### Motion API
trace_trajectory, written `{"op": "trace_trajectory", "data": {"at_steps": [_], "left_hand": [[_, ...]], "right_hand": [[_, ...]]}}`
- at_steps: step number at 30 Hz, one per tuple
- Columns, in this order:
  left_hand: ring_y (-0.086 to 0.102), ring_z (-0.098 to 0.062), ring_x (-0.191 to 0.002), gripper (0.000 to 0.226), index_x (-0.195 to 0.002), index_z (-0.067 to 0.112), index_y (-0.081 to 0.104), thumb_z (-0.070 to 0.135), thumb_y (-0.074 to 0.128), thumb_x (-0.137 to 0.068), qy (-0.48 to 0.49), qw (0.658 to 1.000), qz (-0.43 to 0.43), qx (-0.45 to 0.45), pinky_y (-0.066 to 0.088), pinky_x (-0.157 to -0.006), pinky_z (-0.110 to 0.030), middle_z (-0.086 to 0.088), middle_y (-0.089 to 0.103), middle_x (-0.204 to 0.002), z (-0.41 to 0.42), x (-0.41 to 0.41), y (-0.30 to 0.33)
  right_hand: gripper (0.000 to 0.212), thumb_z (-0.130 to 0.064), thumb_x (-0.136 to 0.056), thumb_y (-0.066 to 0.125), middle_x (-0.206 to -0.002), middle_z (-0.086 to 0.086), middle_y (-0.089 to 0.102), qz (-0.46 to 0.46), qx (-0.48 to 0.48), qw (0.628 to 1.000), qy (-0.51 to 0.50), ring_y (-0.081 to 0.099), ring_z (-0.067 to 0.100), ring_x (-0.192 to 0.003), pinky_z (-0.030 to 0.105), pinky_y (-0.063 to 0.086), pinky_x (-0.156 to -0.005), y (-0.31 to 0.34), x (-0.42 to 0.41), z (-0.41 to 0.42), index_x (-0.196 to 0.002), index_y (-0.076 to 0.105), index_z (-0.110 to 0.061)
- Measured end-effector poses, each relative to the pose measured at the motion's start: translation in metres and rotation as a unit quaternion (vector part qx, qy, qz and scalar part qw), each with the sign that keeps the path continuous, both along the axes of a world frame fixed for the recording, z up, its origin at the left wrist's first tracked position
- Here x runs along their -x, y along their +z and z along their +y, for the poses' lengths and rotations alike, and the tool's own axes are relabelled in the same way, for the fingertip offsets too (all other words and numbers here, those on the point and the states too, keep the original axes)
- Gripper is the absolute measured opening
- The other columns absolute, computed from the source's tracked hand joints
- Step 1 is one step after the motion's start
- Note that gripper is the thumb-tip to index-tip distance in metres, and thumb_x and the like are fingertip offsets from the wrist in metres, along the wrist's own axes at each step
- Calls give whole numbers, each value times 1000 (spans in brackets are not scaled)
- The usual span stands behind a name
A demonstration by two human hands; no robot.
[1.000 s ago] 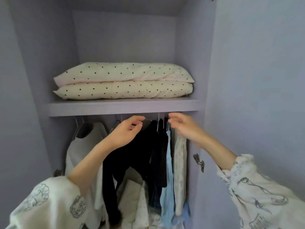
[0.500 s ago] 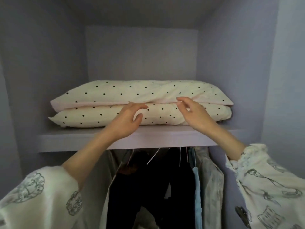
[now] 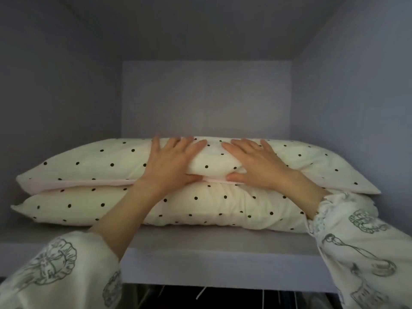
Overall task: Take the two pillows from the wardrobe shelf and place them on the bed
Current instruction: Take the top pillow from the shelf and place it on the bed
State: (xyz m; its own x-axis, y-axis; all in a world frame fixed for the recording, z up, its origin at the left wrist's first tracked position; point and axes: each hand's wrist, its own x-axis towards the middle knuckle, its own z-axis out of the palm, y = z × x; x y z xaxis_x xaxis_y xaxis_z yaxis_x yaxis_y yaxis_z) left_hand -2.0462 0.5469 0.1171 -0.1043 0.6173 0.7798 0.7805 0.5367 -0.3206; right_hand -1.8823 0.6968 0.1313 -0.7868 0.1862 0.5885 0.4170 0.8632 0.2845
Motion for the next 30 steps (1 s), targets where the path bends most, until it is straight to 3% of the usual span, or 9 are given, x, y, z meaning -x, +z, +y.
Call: {"op": "trace_trajectory", "data": {"at_steps": [3, 8, 12, 15, 18, 22, 30], "left_hand": [[35, -18, -129, 88, -141, 40, 20, 69, 58, -67, -10, 999, -18, -29, 23, -104, -52, 6, 37, -143, 7, 7, 9], [37, -19, -127, 86, -141, 38, 22, 68, 57, -68, -23, 999, -4, -26, 25, -102, -50, 5, 39, -140, 9, 15, 3], [42, -21, -119, 73, -139, 36, 26, 60, 55, -76, 1, 999, 16, -31, 26, -96, -49, 4, 45, -132, 12, 10, 0], [50, -27, -108, 55, -130, 28, 43, 47, 58, -80, 17, 997, 42, -68, 30, -92, -51, -2, 55, -120, 19, 1, -7], [56, -29, -95, 56, -122, 24, 53, 18, 71, -69, 25, 993, 56, -104, 38, -83, -51, -6, 60, -108, 21, -2, -3], [59, -31, -78, 65, -111, 19, 62, 0, 72, -50, 11, 984, 89, -152, 45, -71, -50, -11, 64, -96, 20, -7, 3], [56, -33, -78, 62, -111, 20, 57, 6, 75, -53, -11, 970, 133, -205, 42, -67, -47, -14, 62, -97, 3, -22, 39]], "right_hand": [[83, -56, -82, 53, -153, -3, 17, 4, -44, 999, 11, 15, 17, -140, 51, 10, -111, 6, 5, 14, -146, 5, -34], [76, -49, -82, 58, -142, -3, 32, 25, -87, 996, -1, 32, 21, -128, 49, 24, -105, 6, 21, 22, -142, 15, -32], [66, -58, -79, 51, -126, -4, 47, 51, -120, 991, -4, 45, 23, -114, 42, 32, -93, 2, 28, 19, -134, 33, -28], [51, -32, -81, 57, -117, -3, 52, 69, -154, 986, -11, 49, 23, -106, 40, 34, -86, 2, 32, 18, -128, 40, -26], [46, -6, -73, 52, -99, -1, 60, 124, -205, 971, -14, 56, 24, -88, 40, 41, -72, 7, 36, 13, -116, 53, -22], [43, -4, -70, 35, -80, -2, 61, 201, -265, 943, 6, 58, 23, -72, 37, 44, -60, 15, 37, 7, -99, 61, -20], [37, 4, -74, 45, -83, 5, 62, 301, -313, 900, 36, 56, 27, -71, 39, 43, -62, 48, 26, -8, -103, 59, -13]]}}
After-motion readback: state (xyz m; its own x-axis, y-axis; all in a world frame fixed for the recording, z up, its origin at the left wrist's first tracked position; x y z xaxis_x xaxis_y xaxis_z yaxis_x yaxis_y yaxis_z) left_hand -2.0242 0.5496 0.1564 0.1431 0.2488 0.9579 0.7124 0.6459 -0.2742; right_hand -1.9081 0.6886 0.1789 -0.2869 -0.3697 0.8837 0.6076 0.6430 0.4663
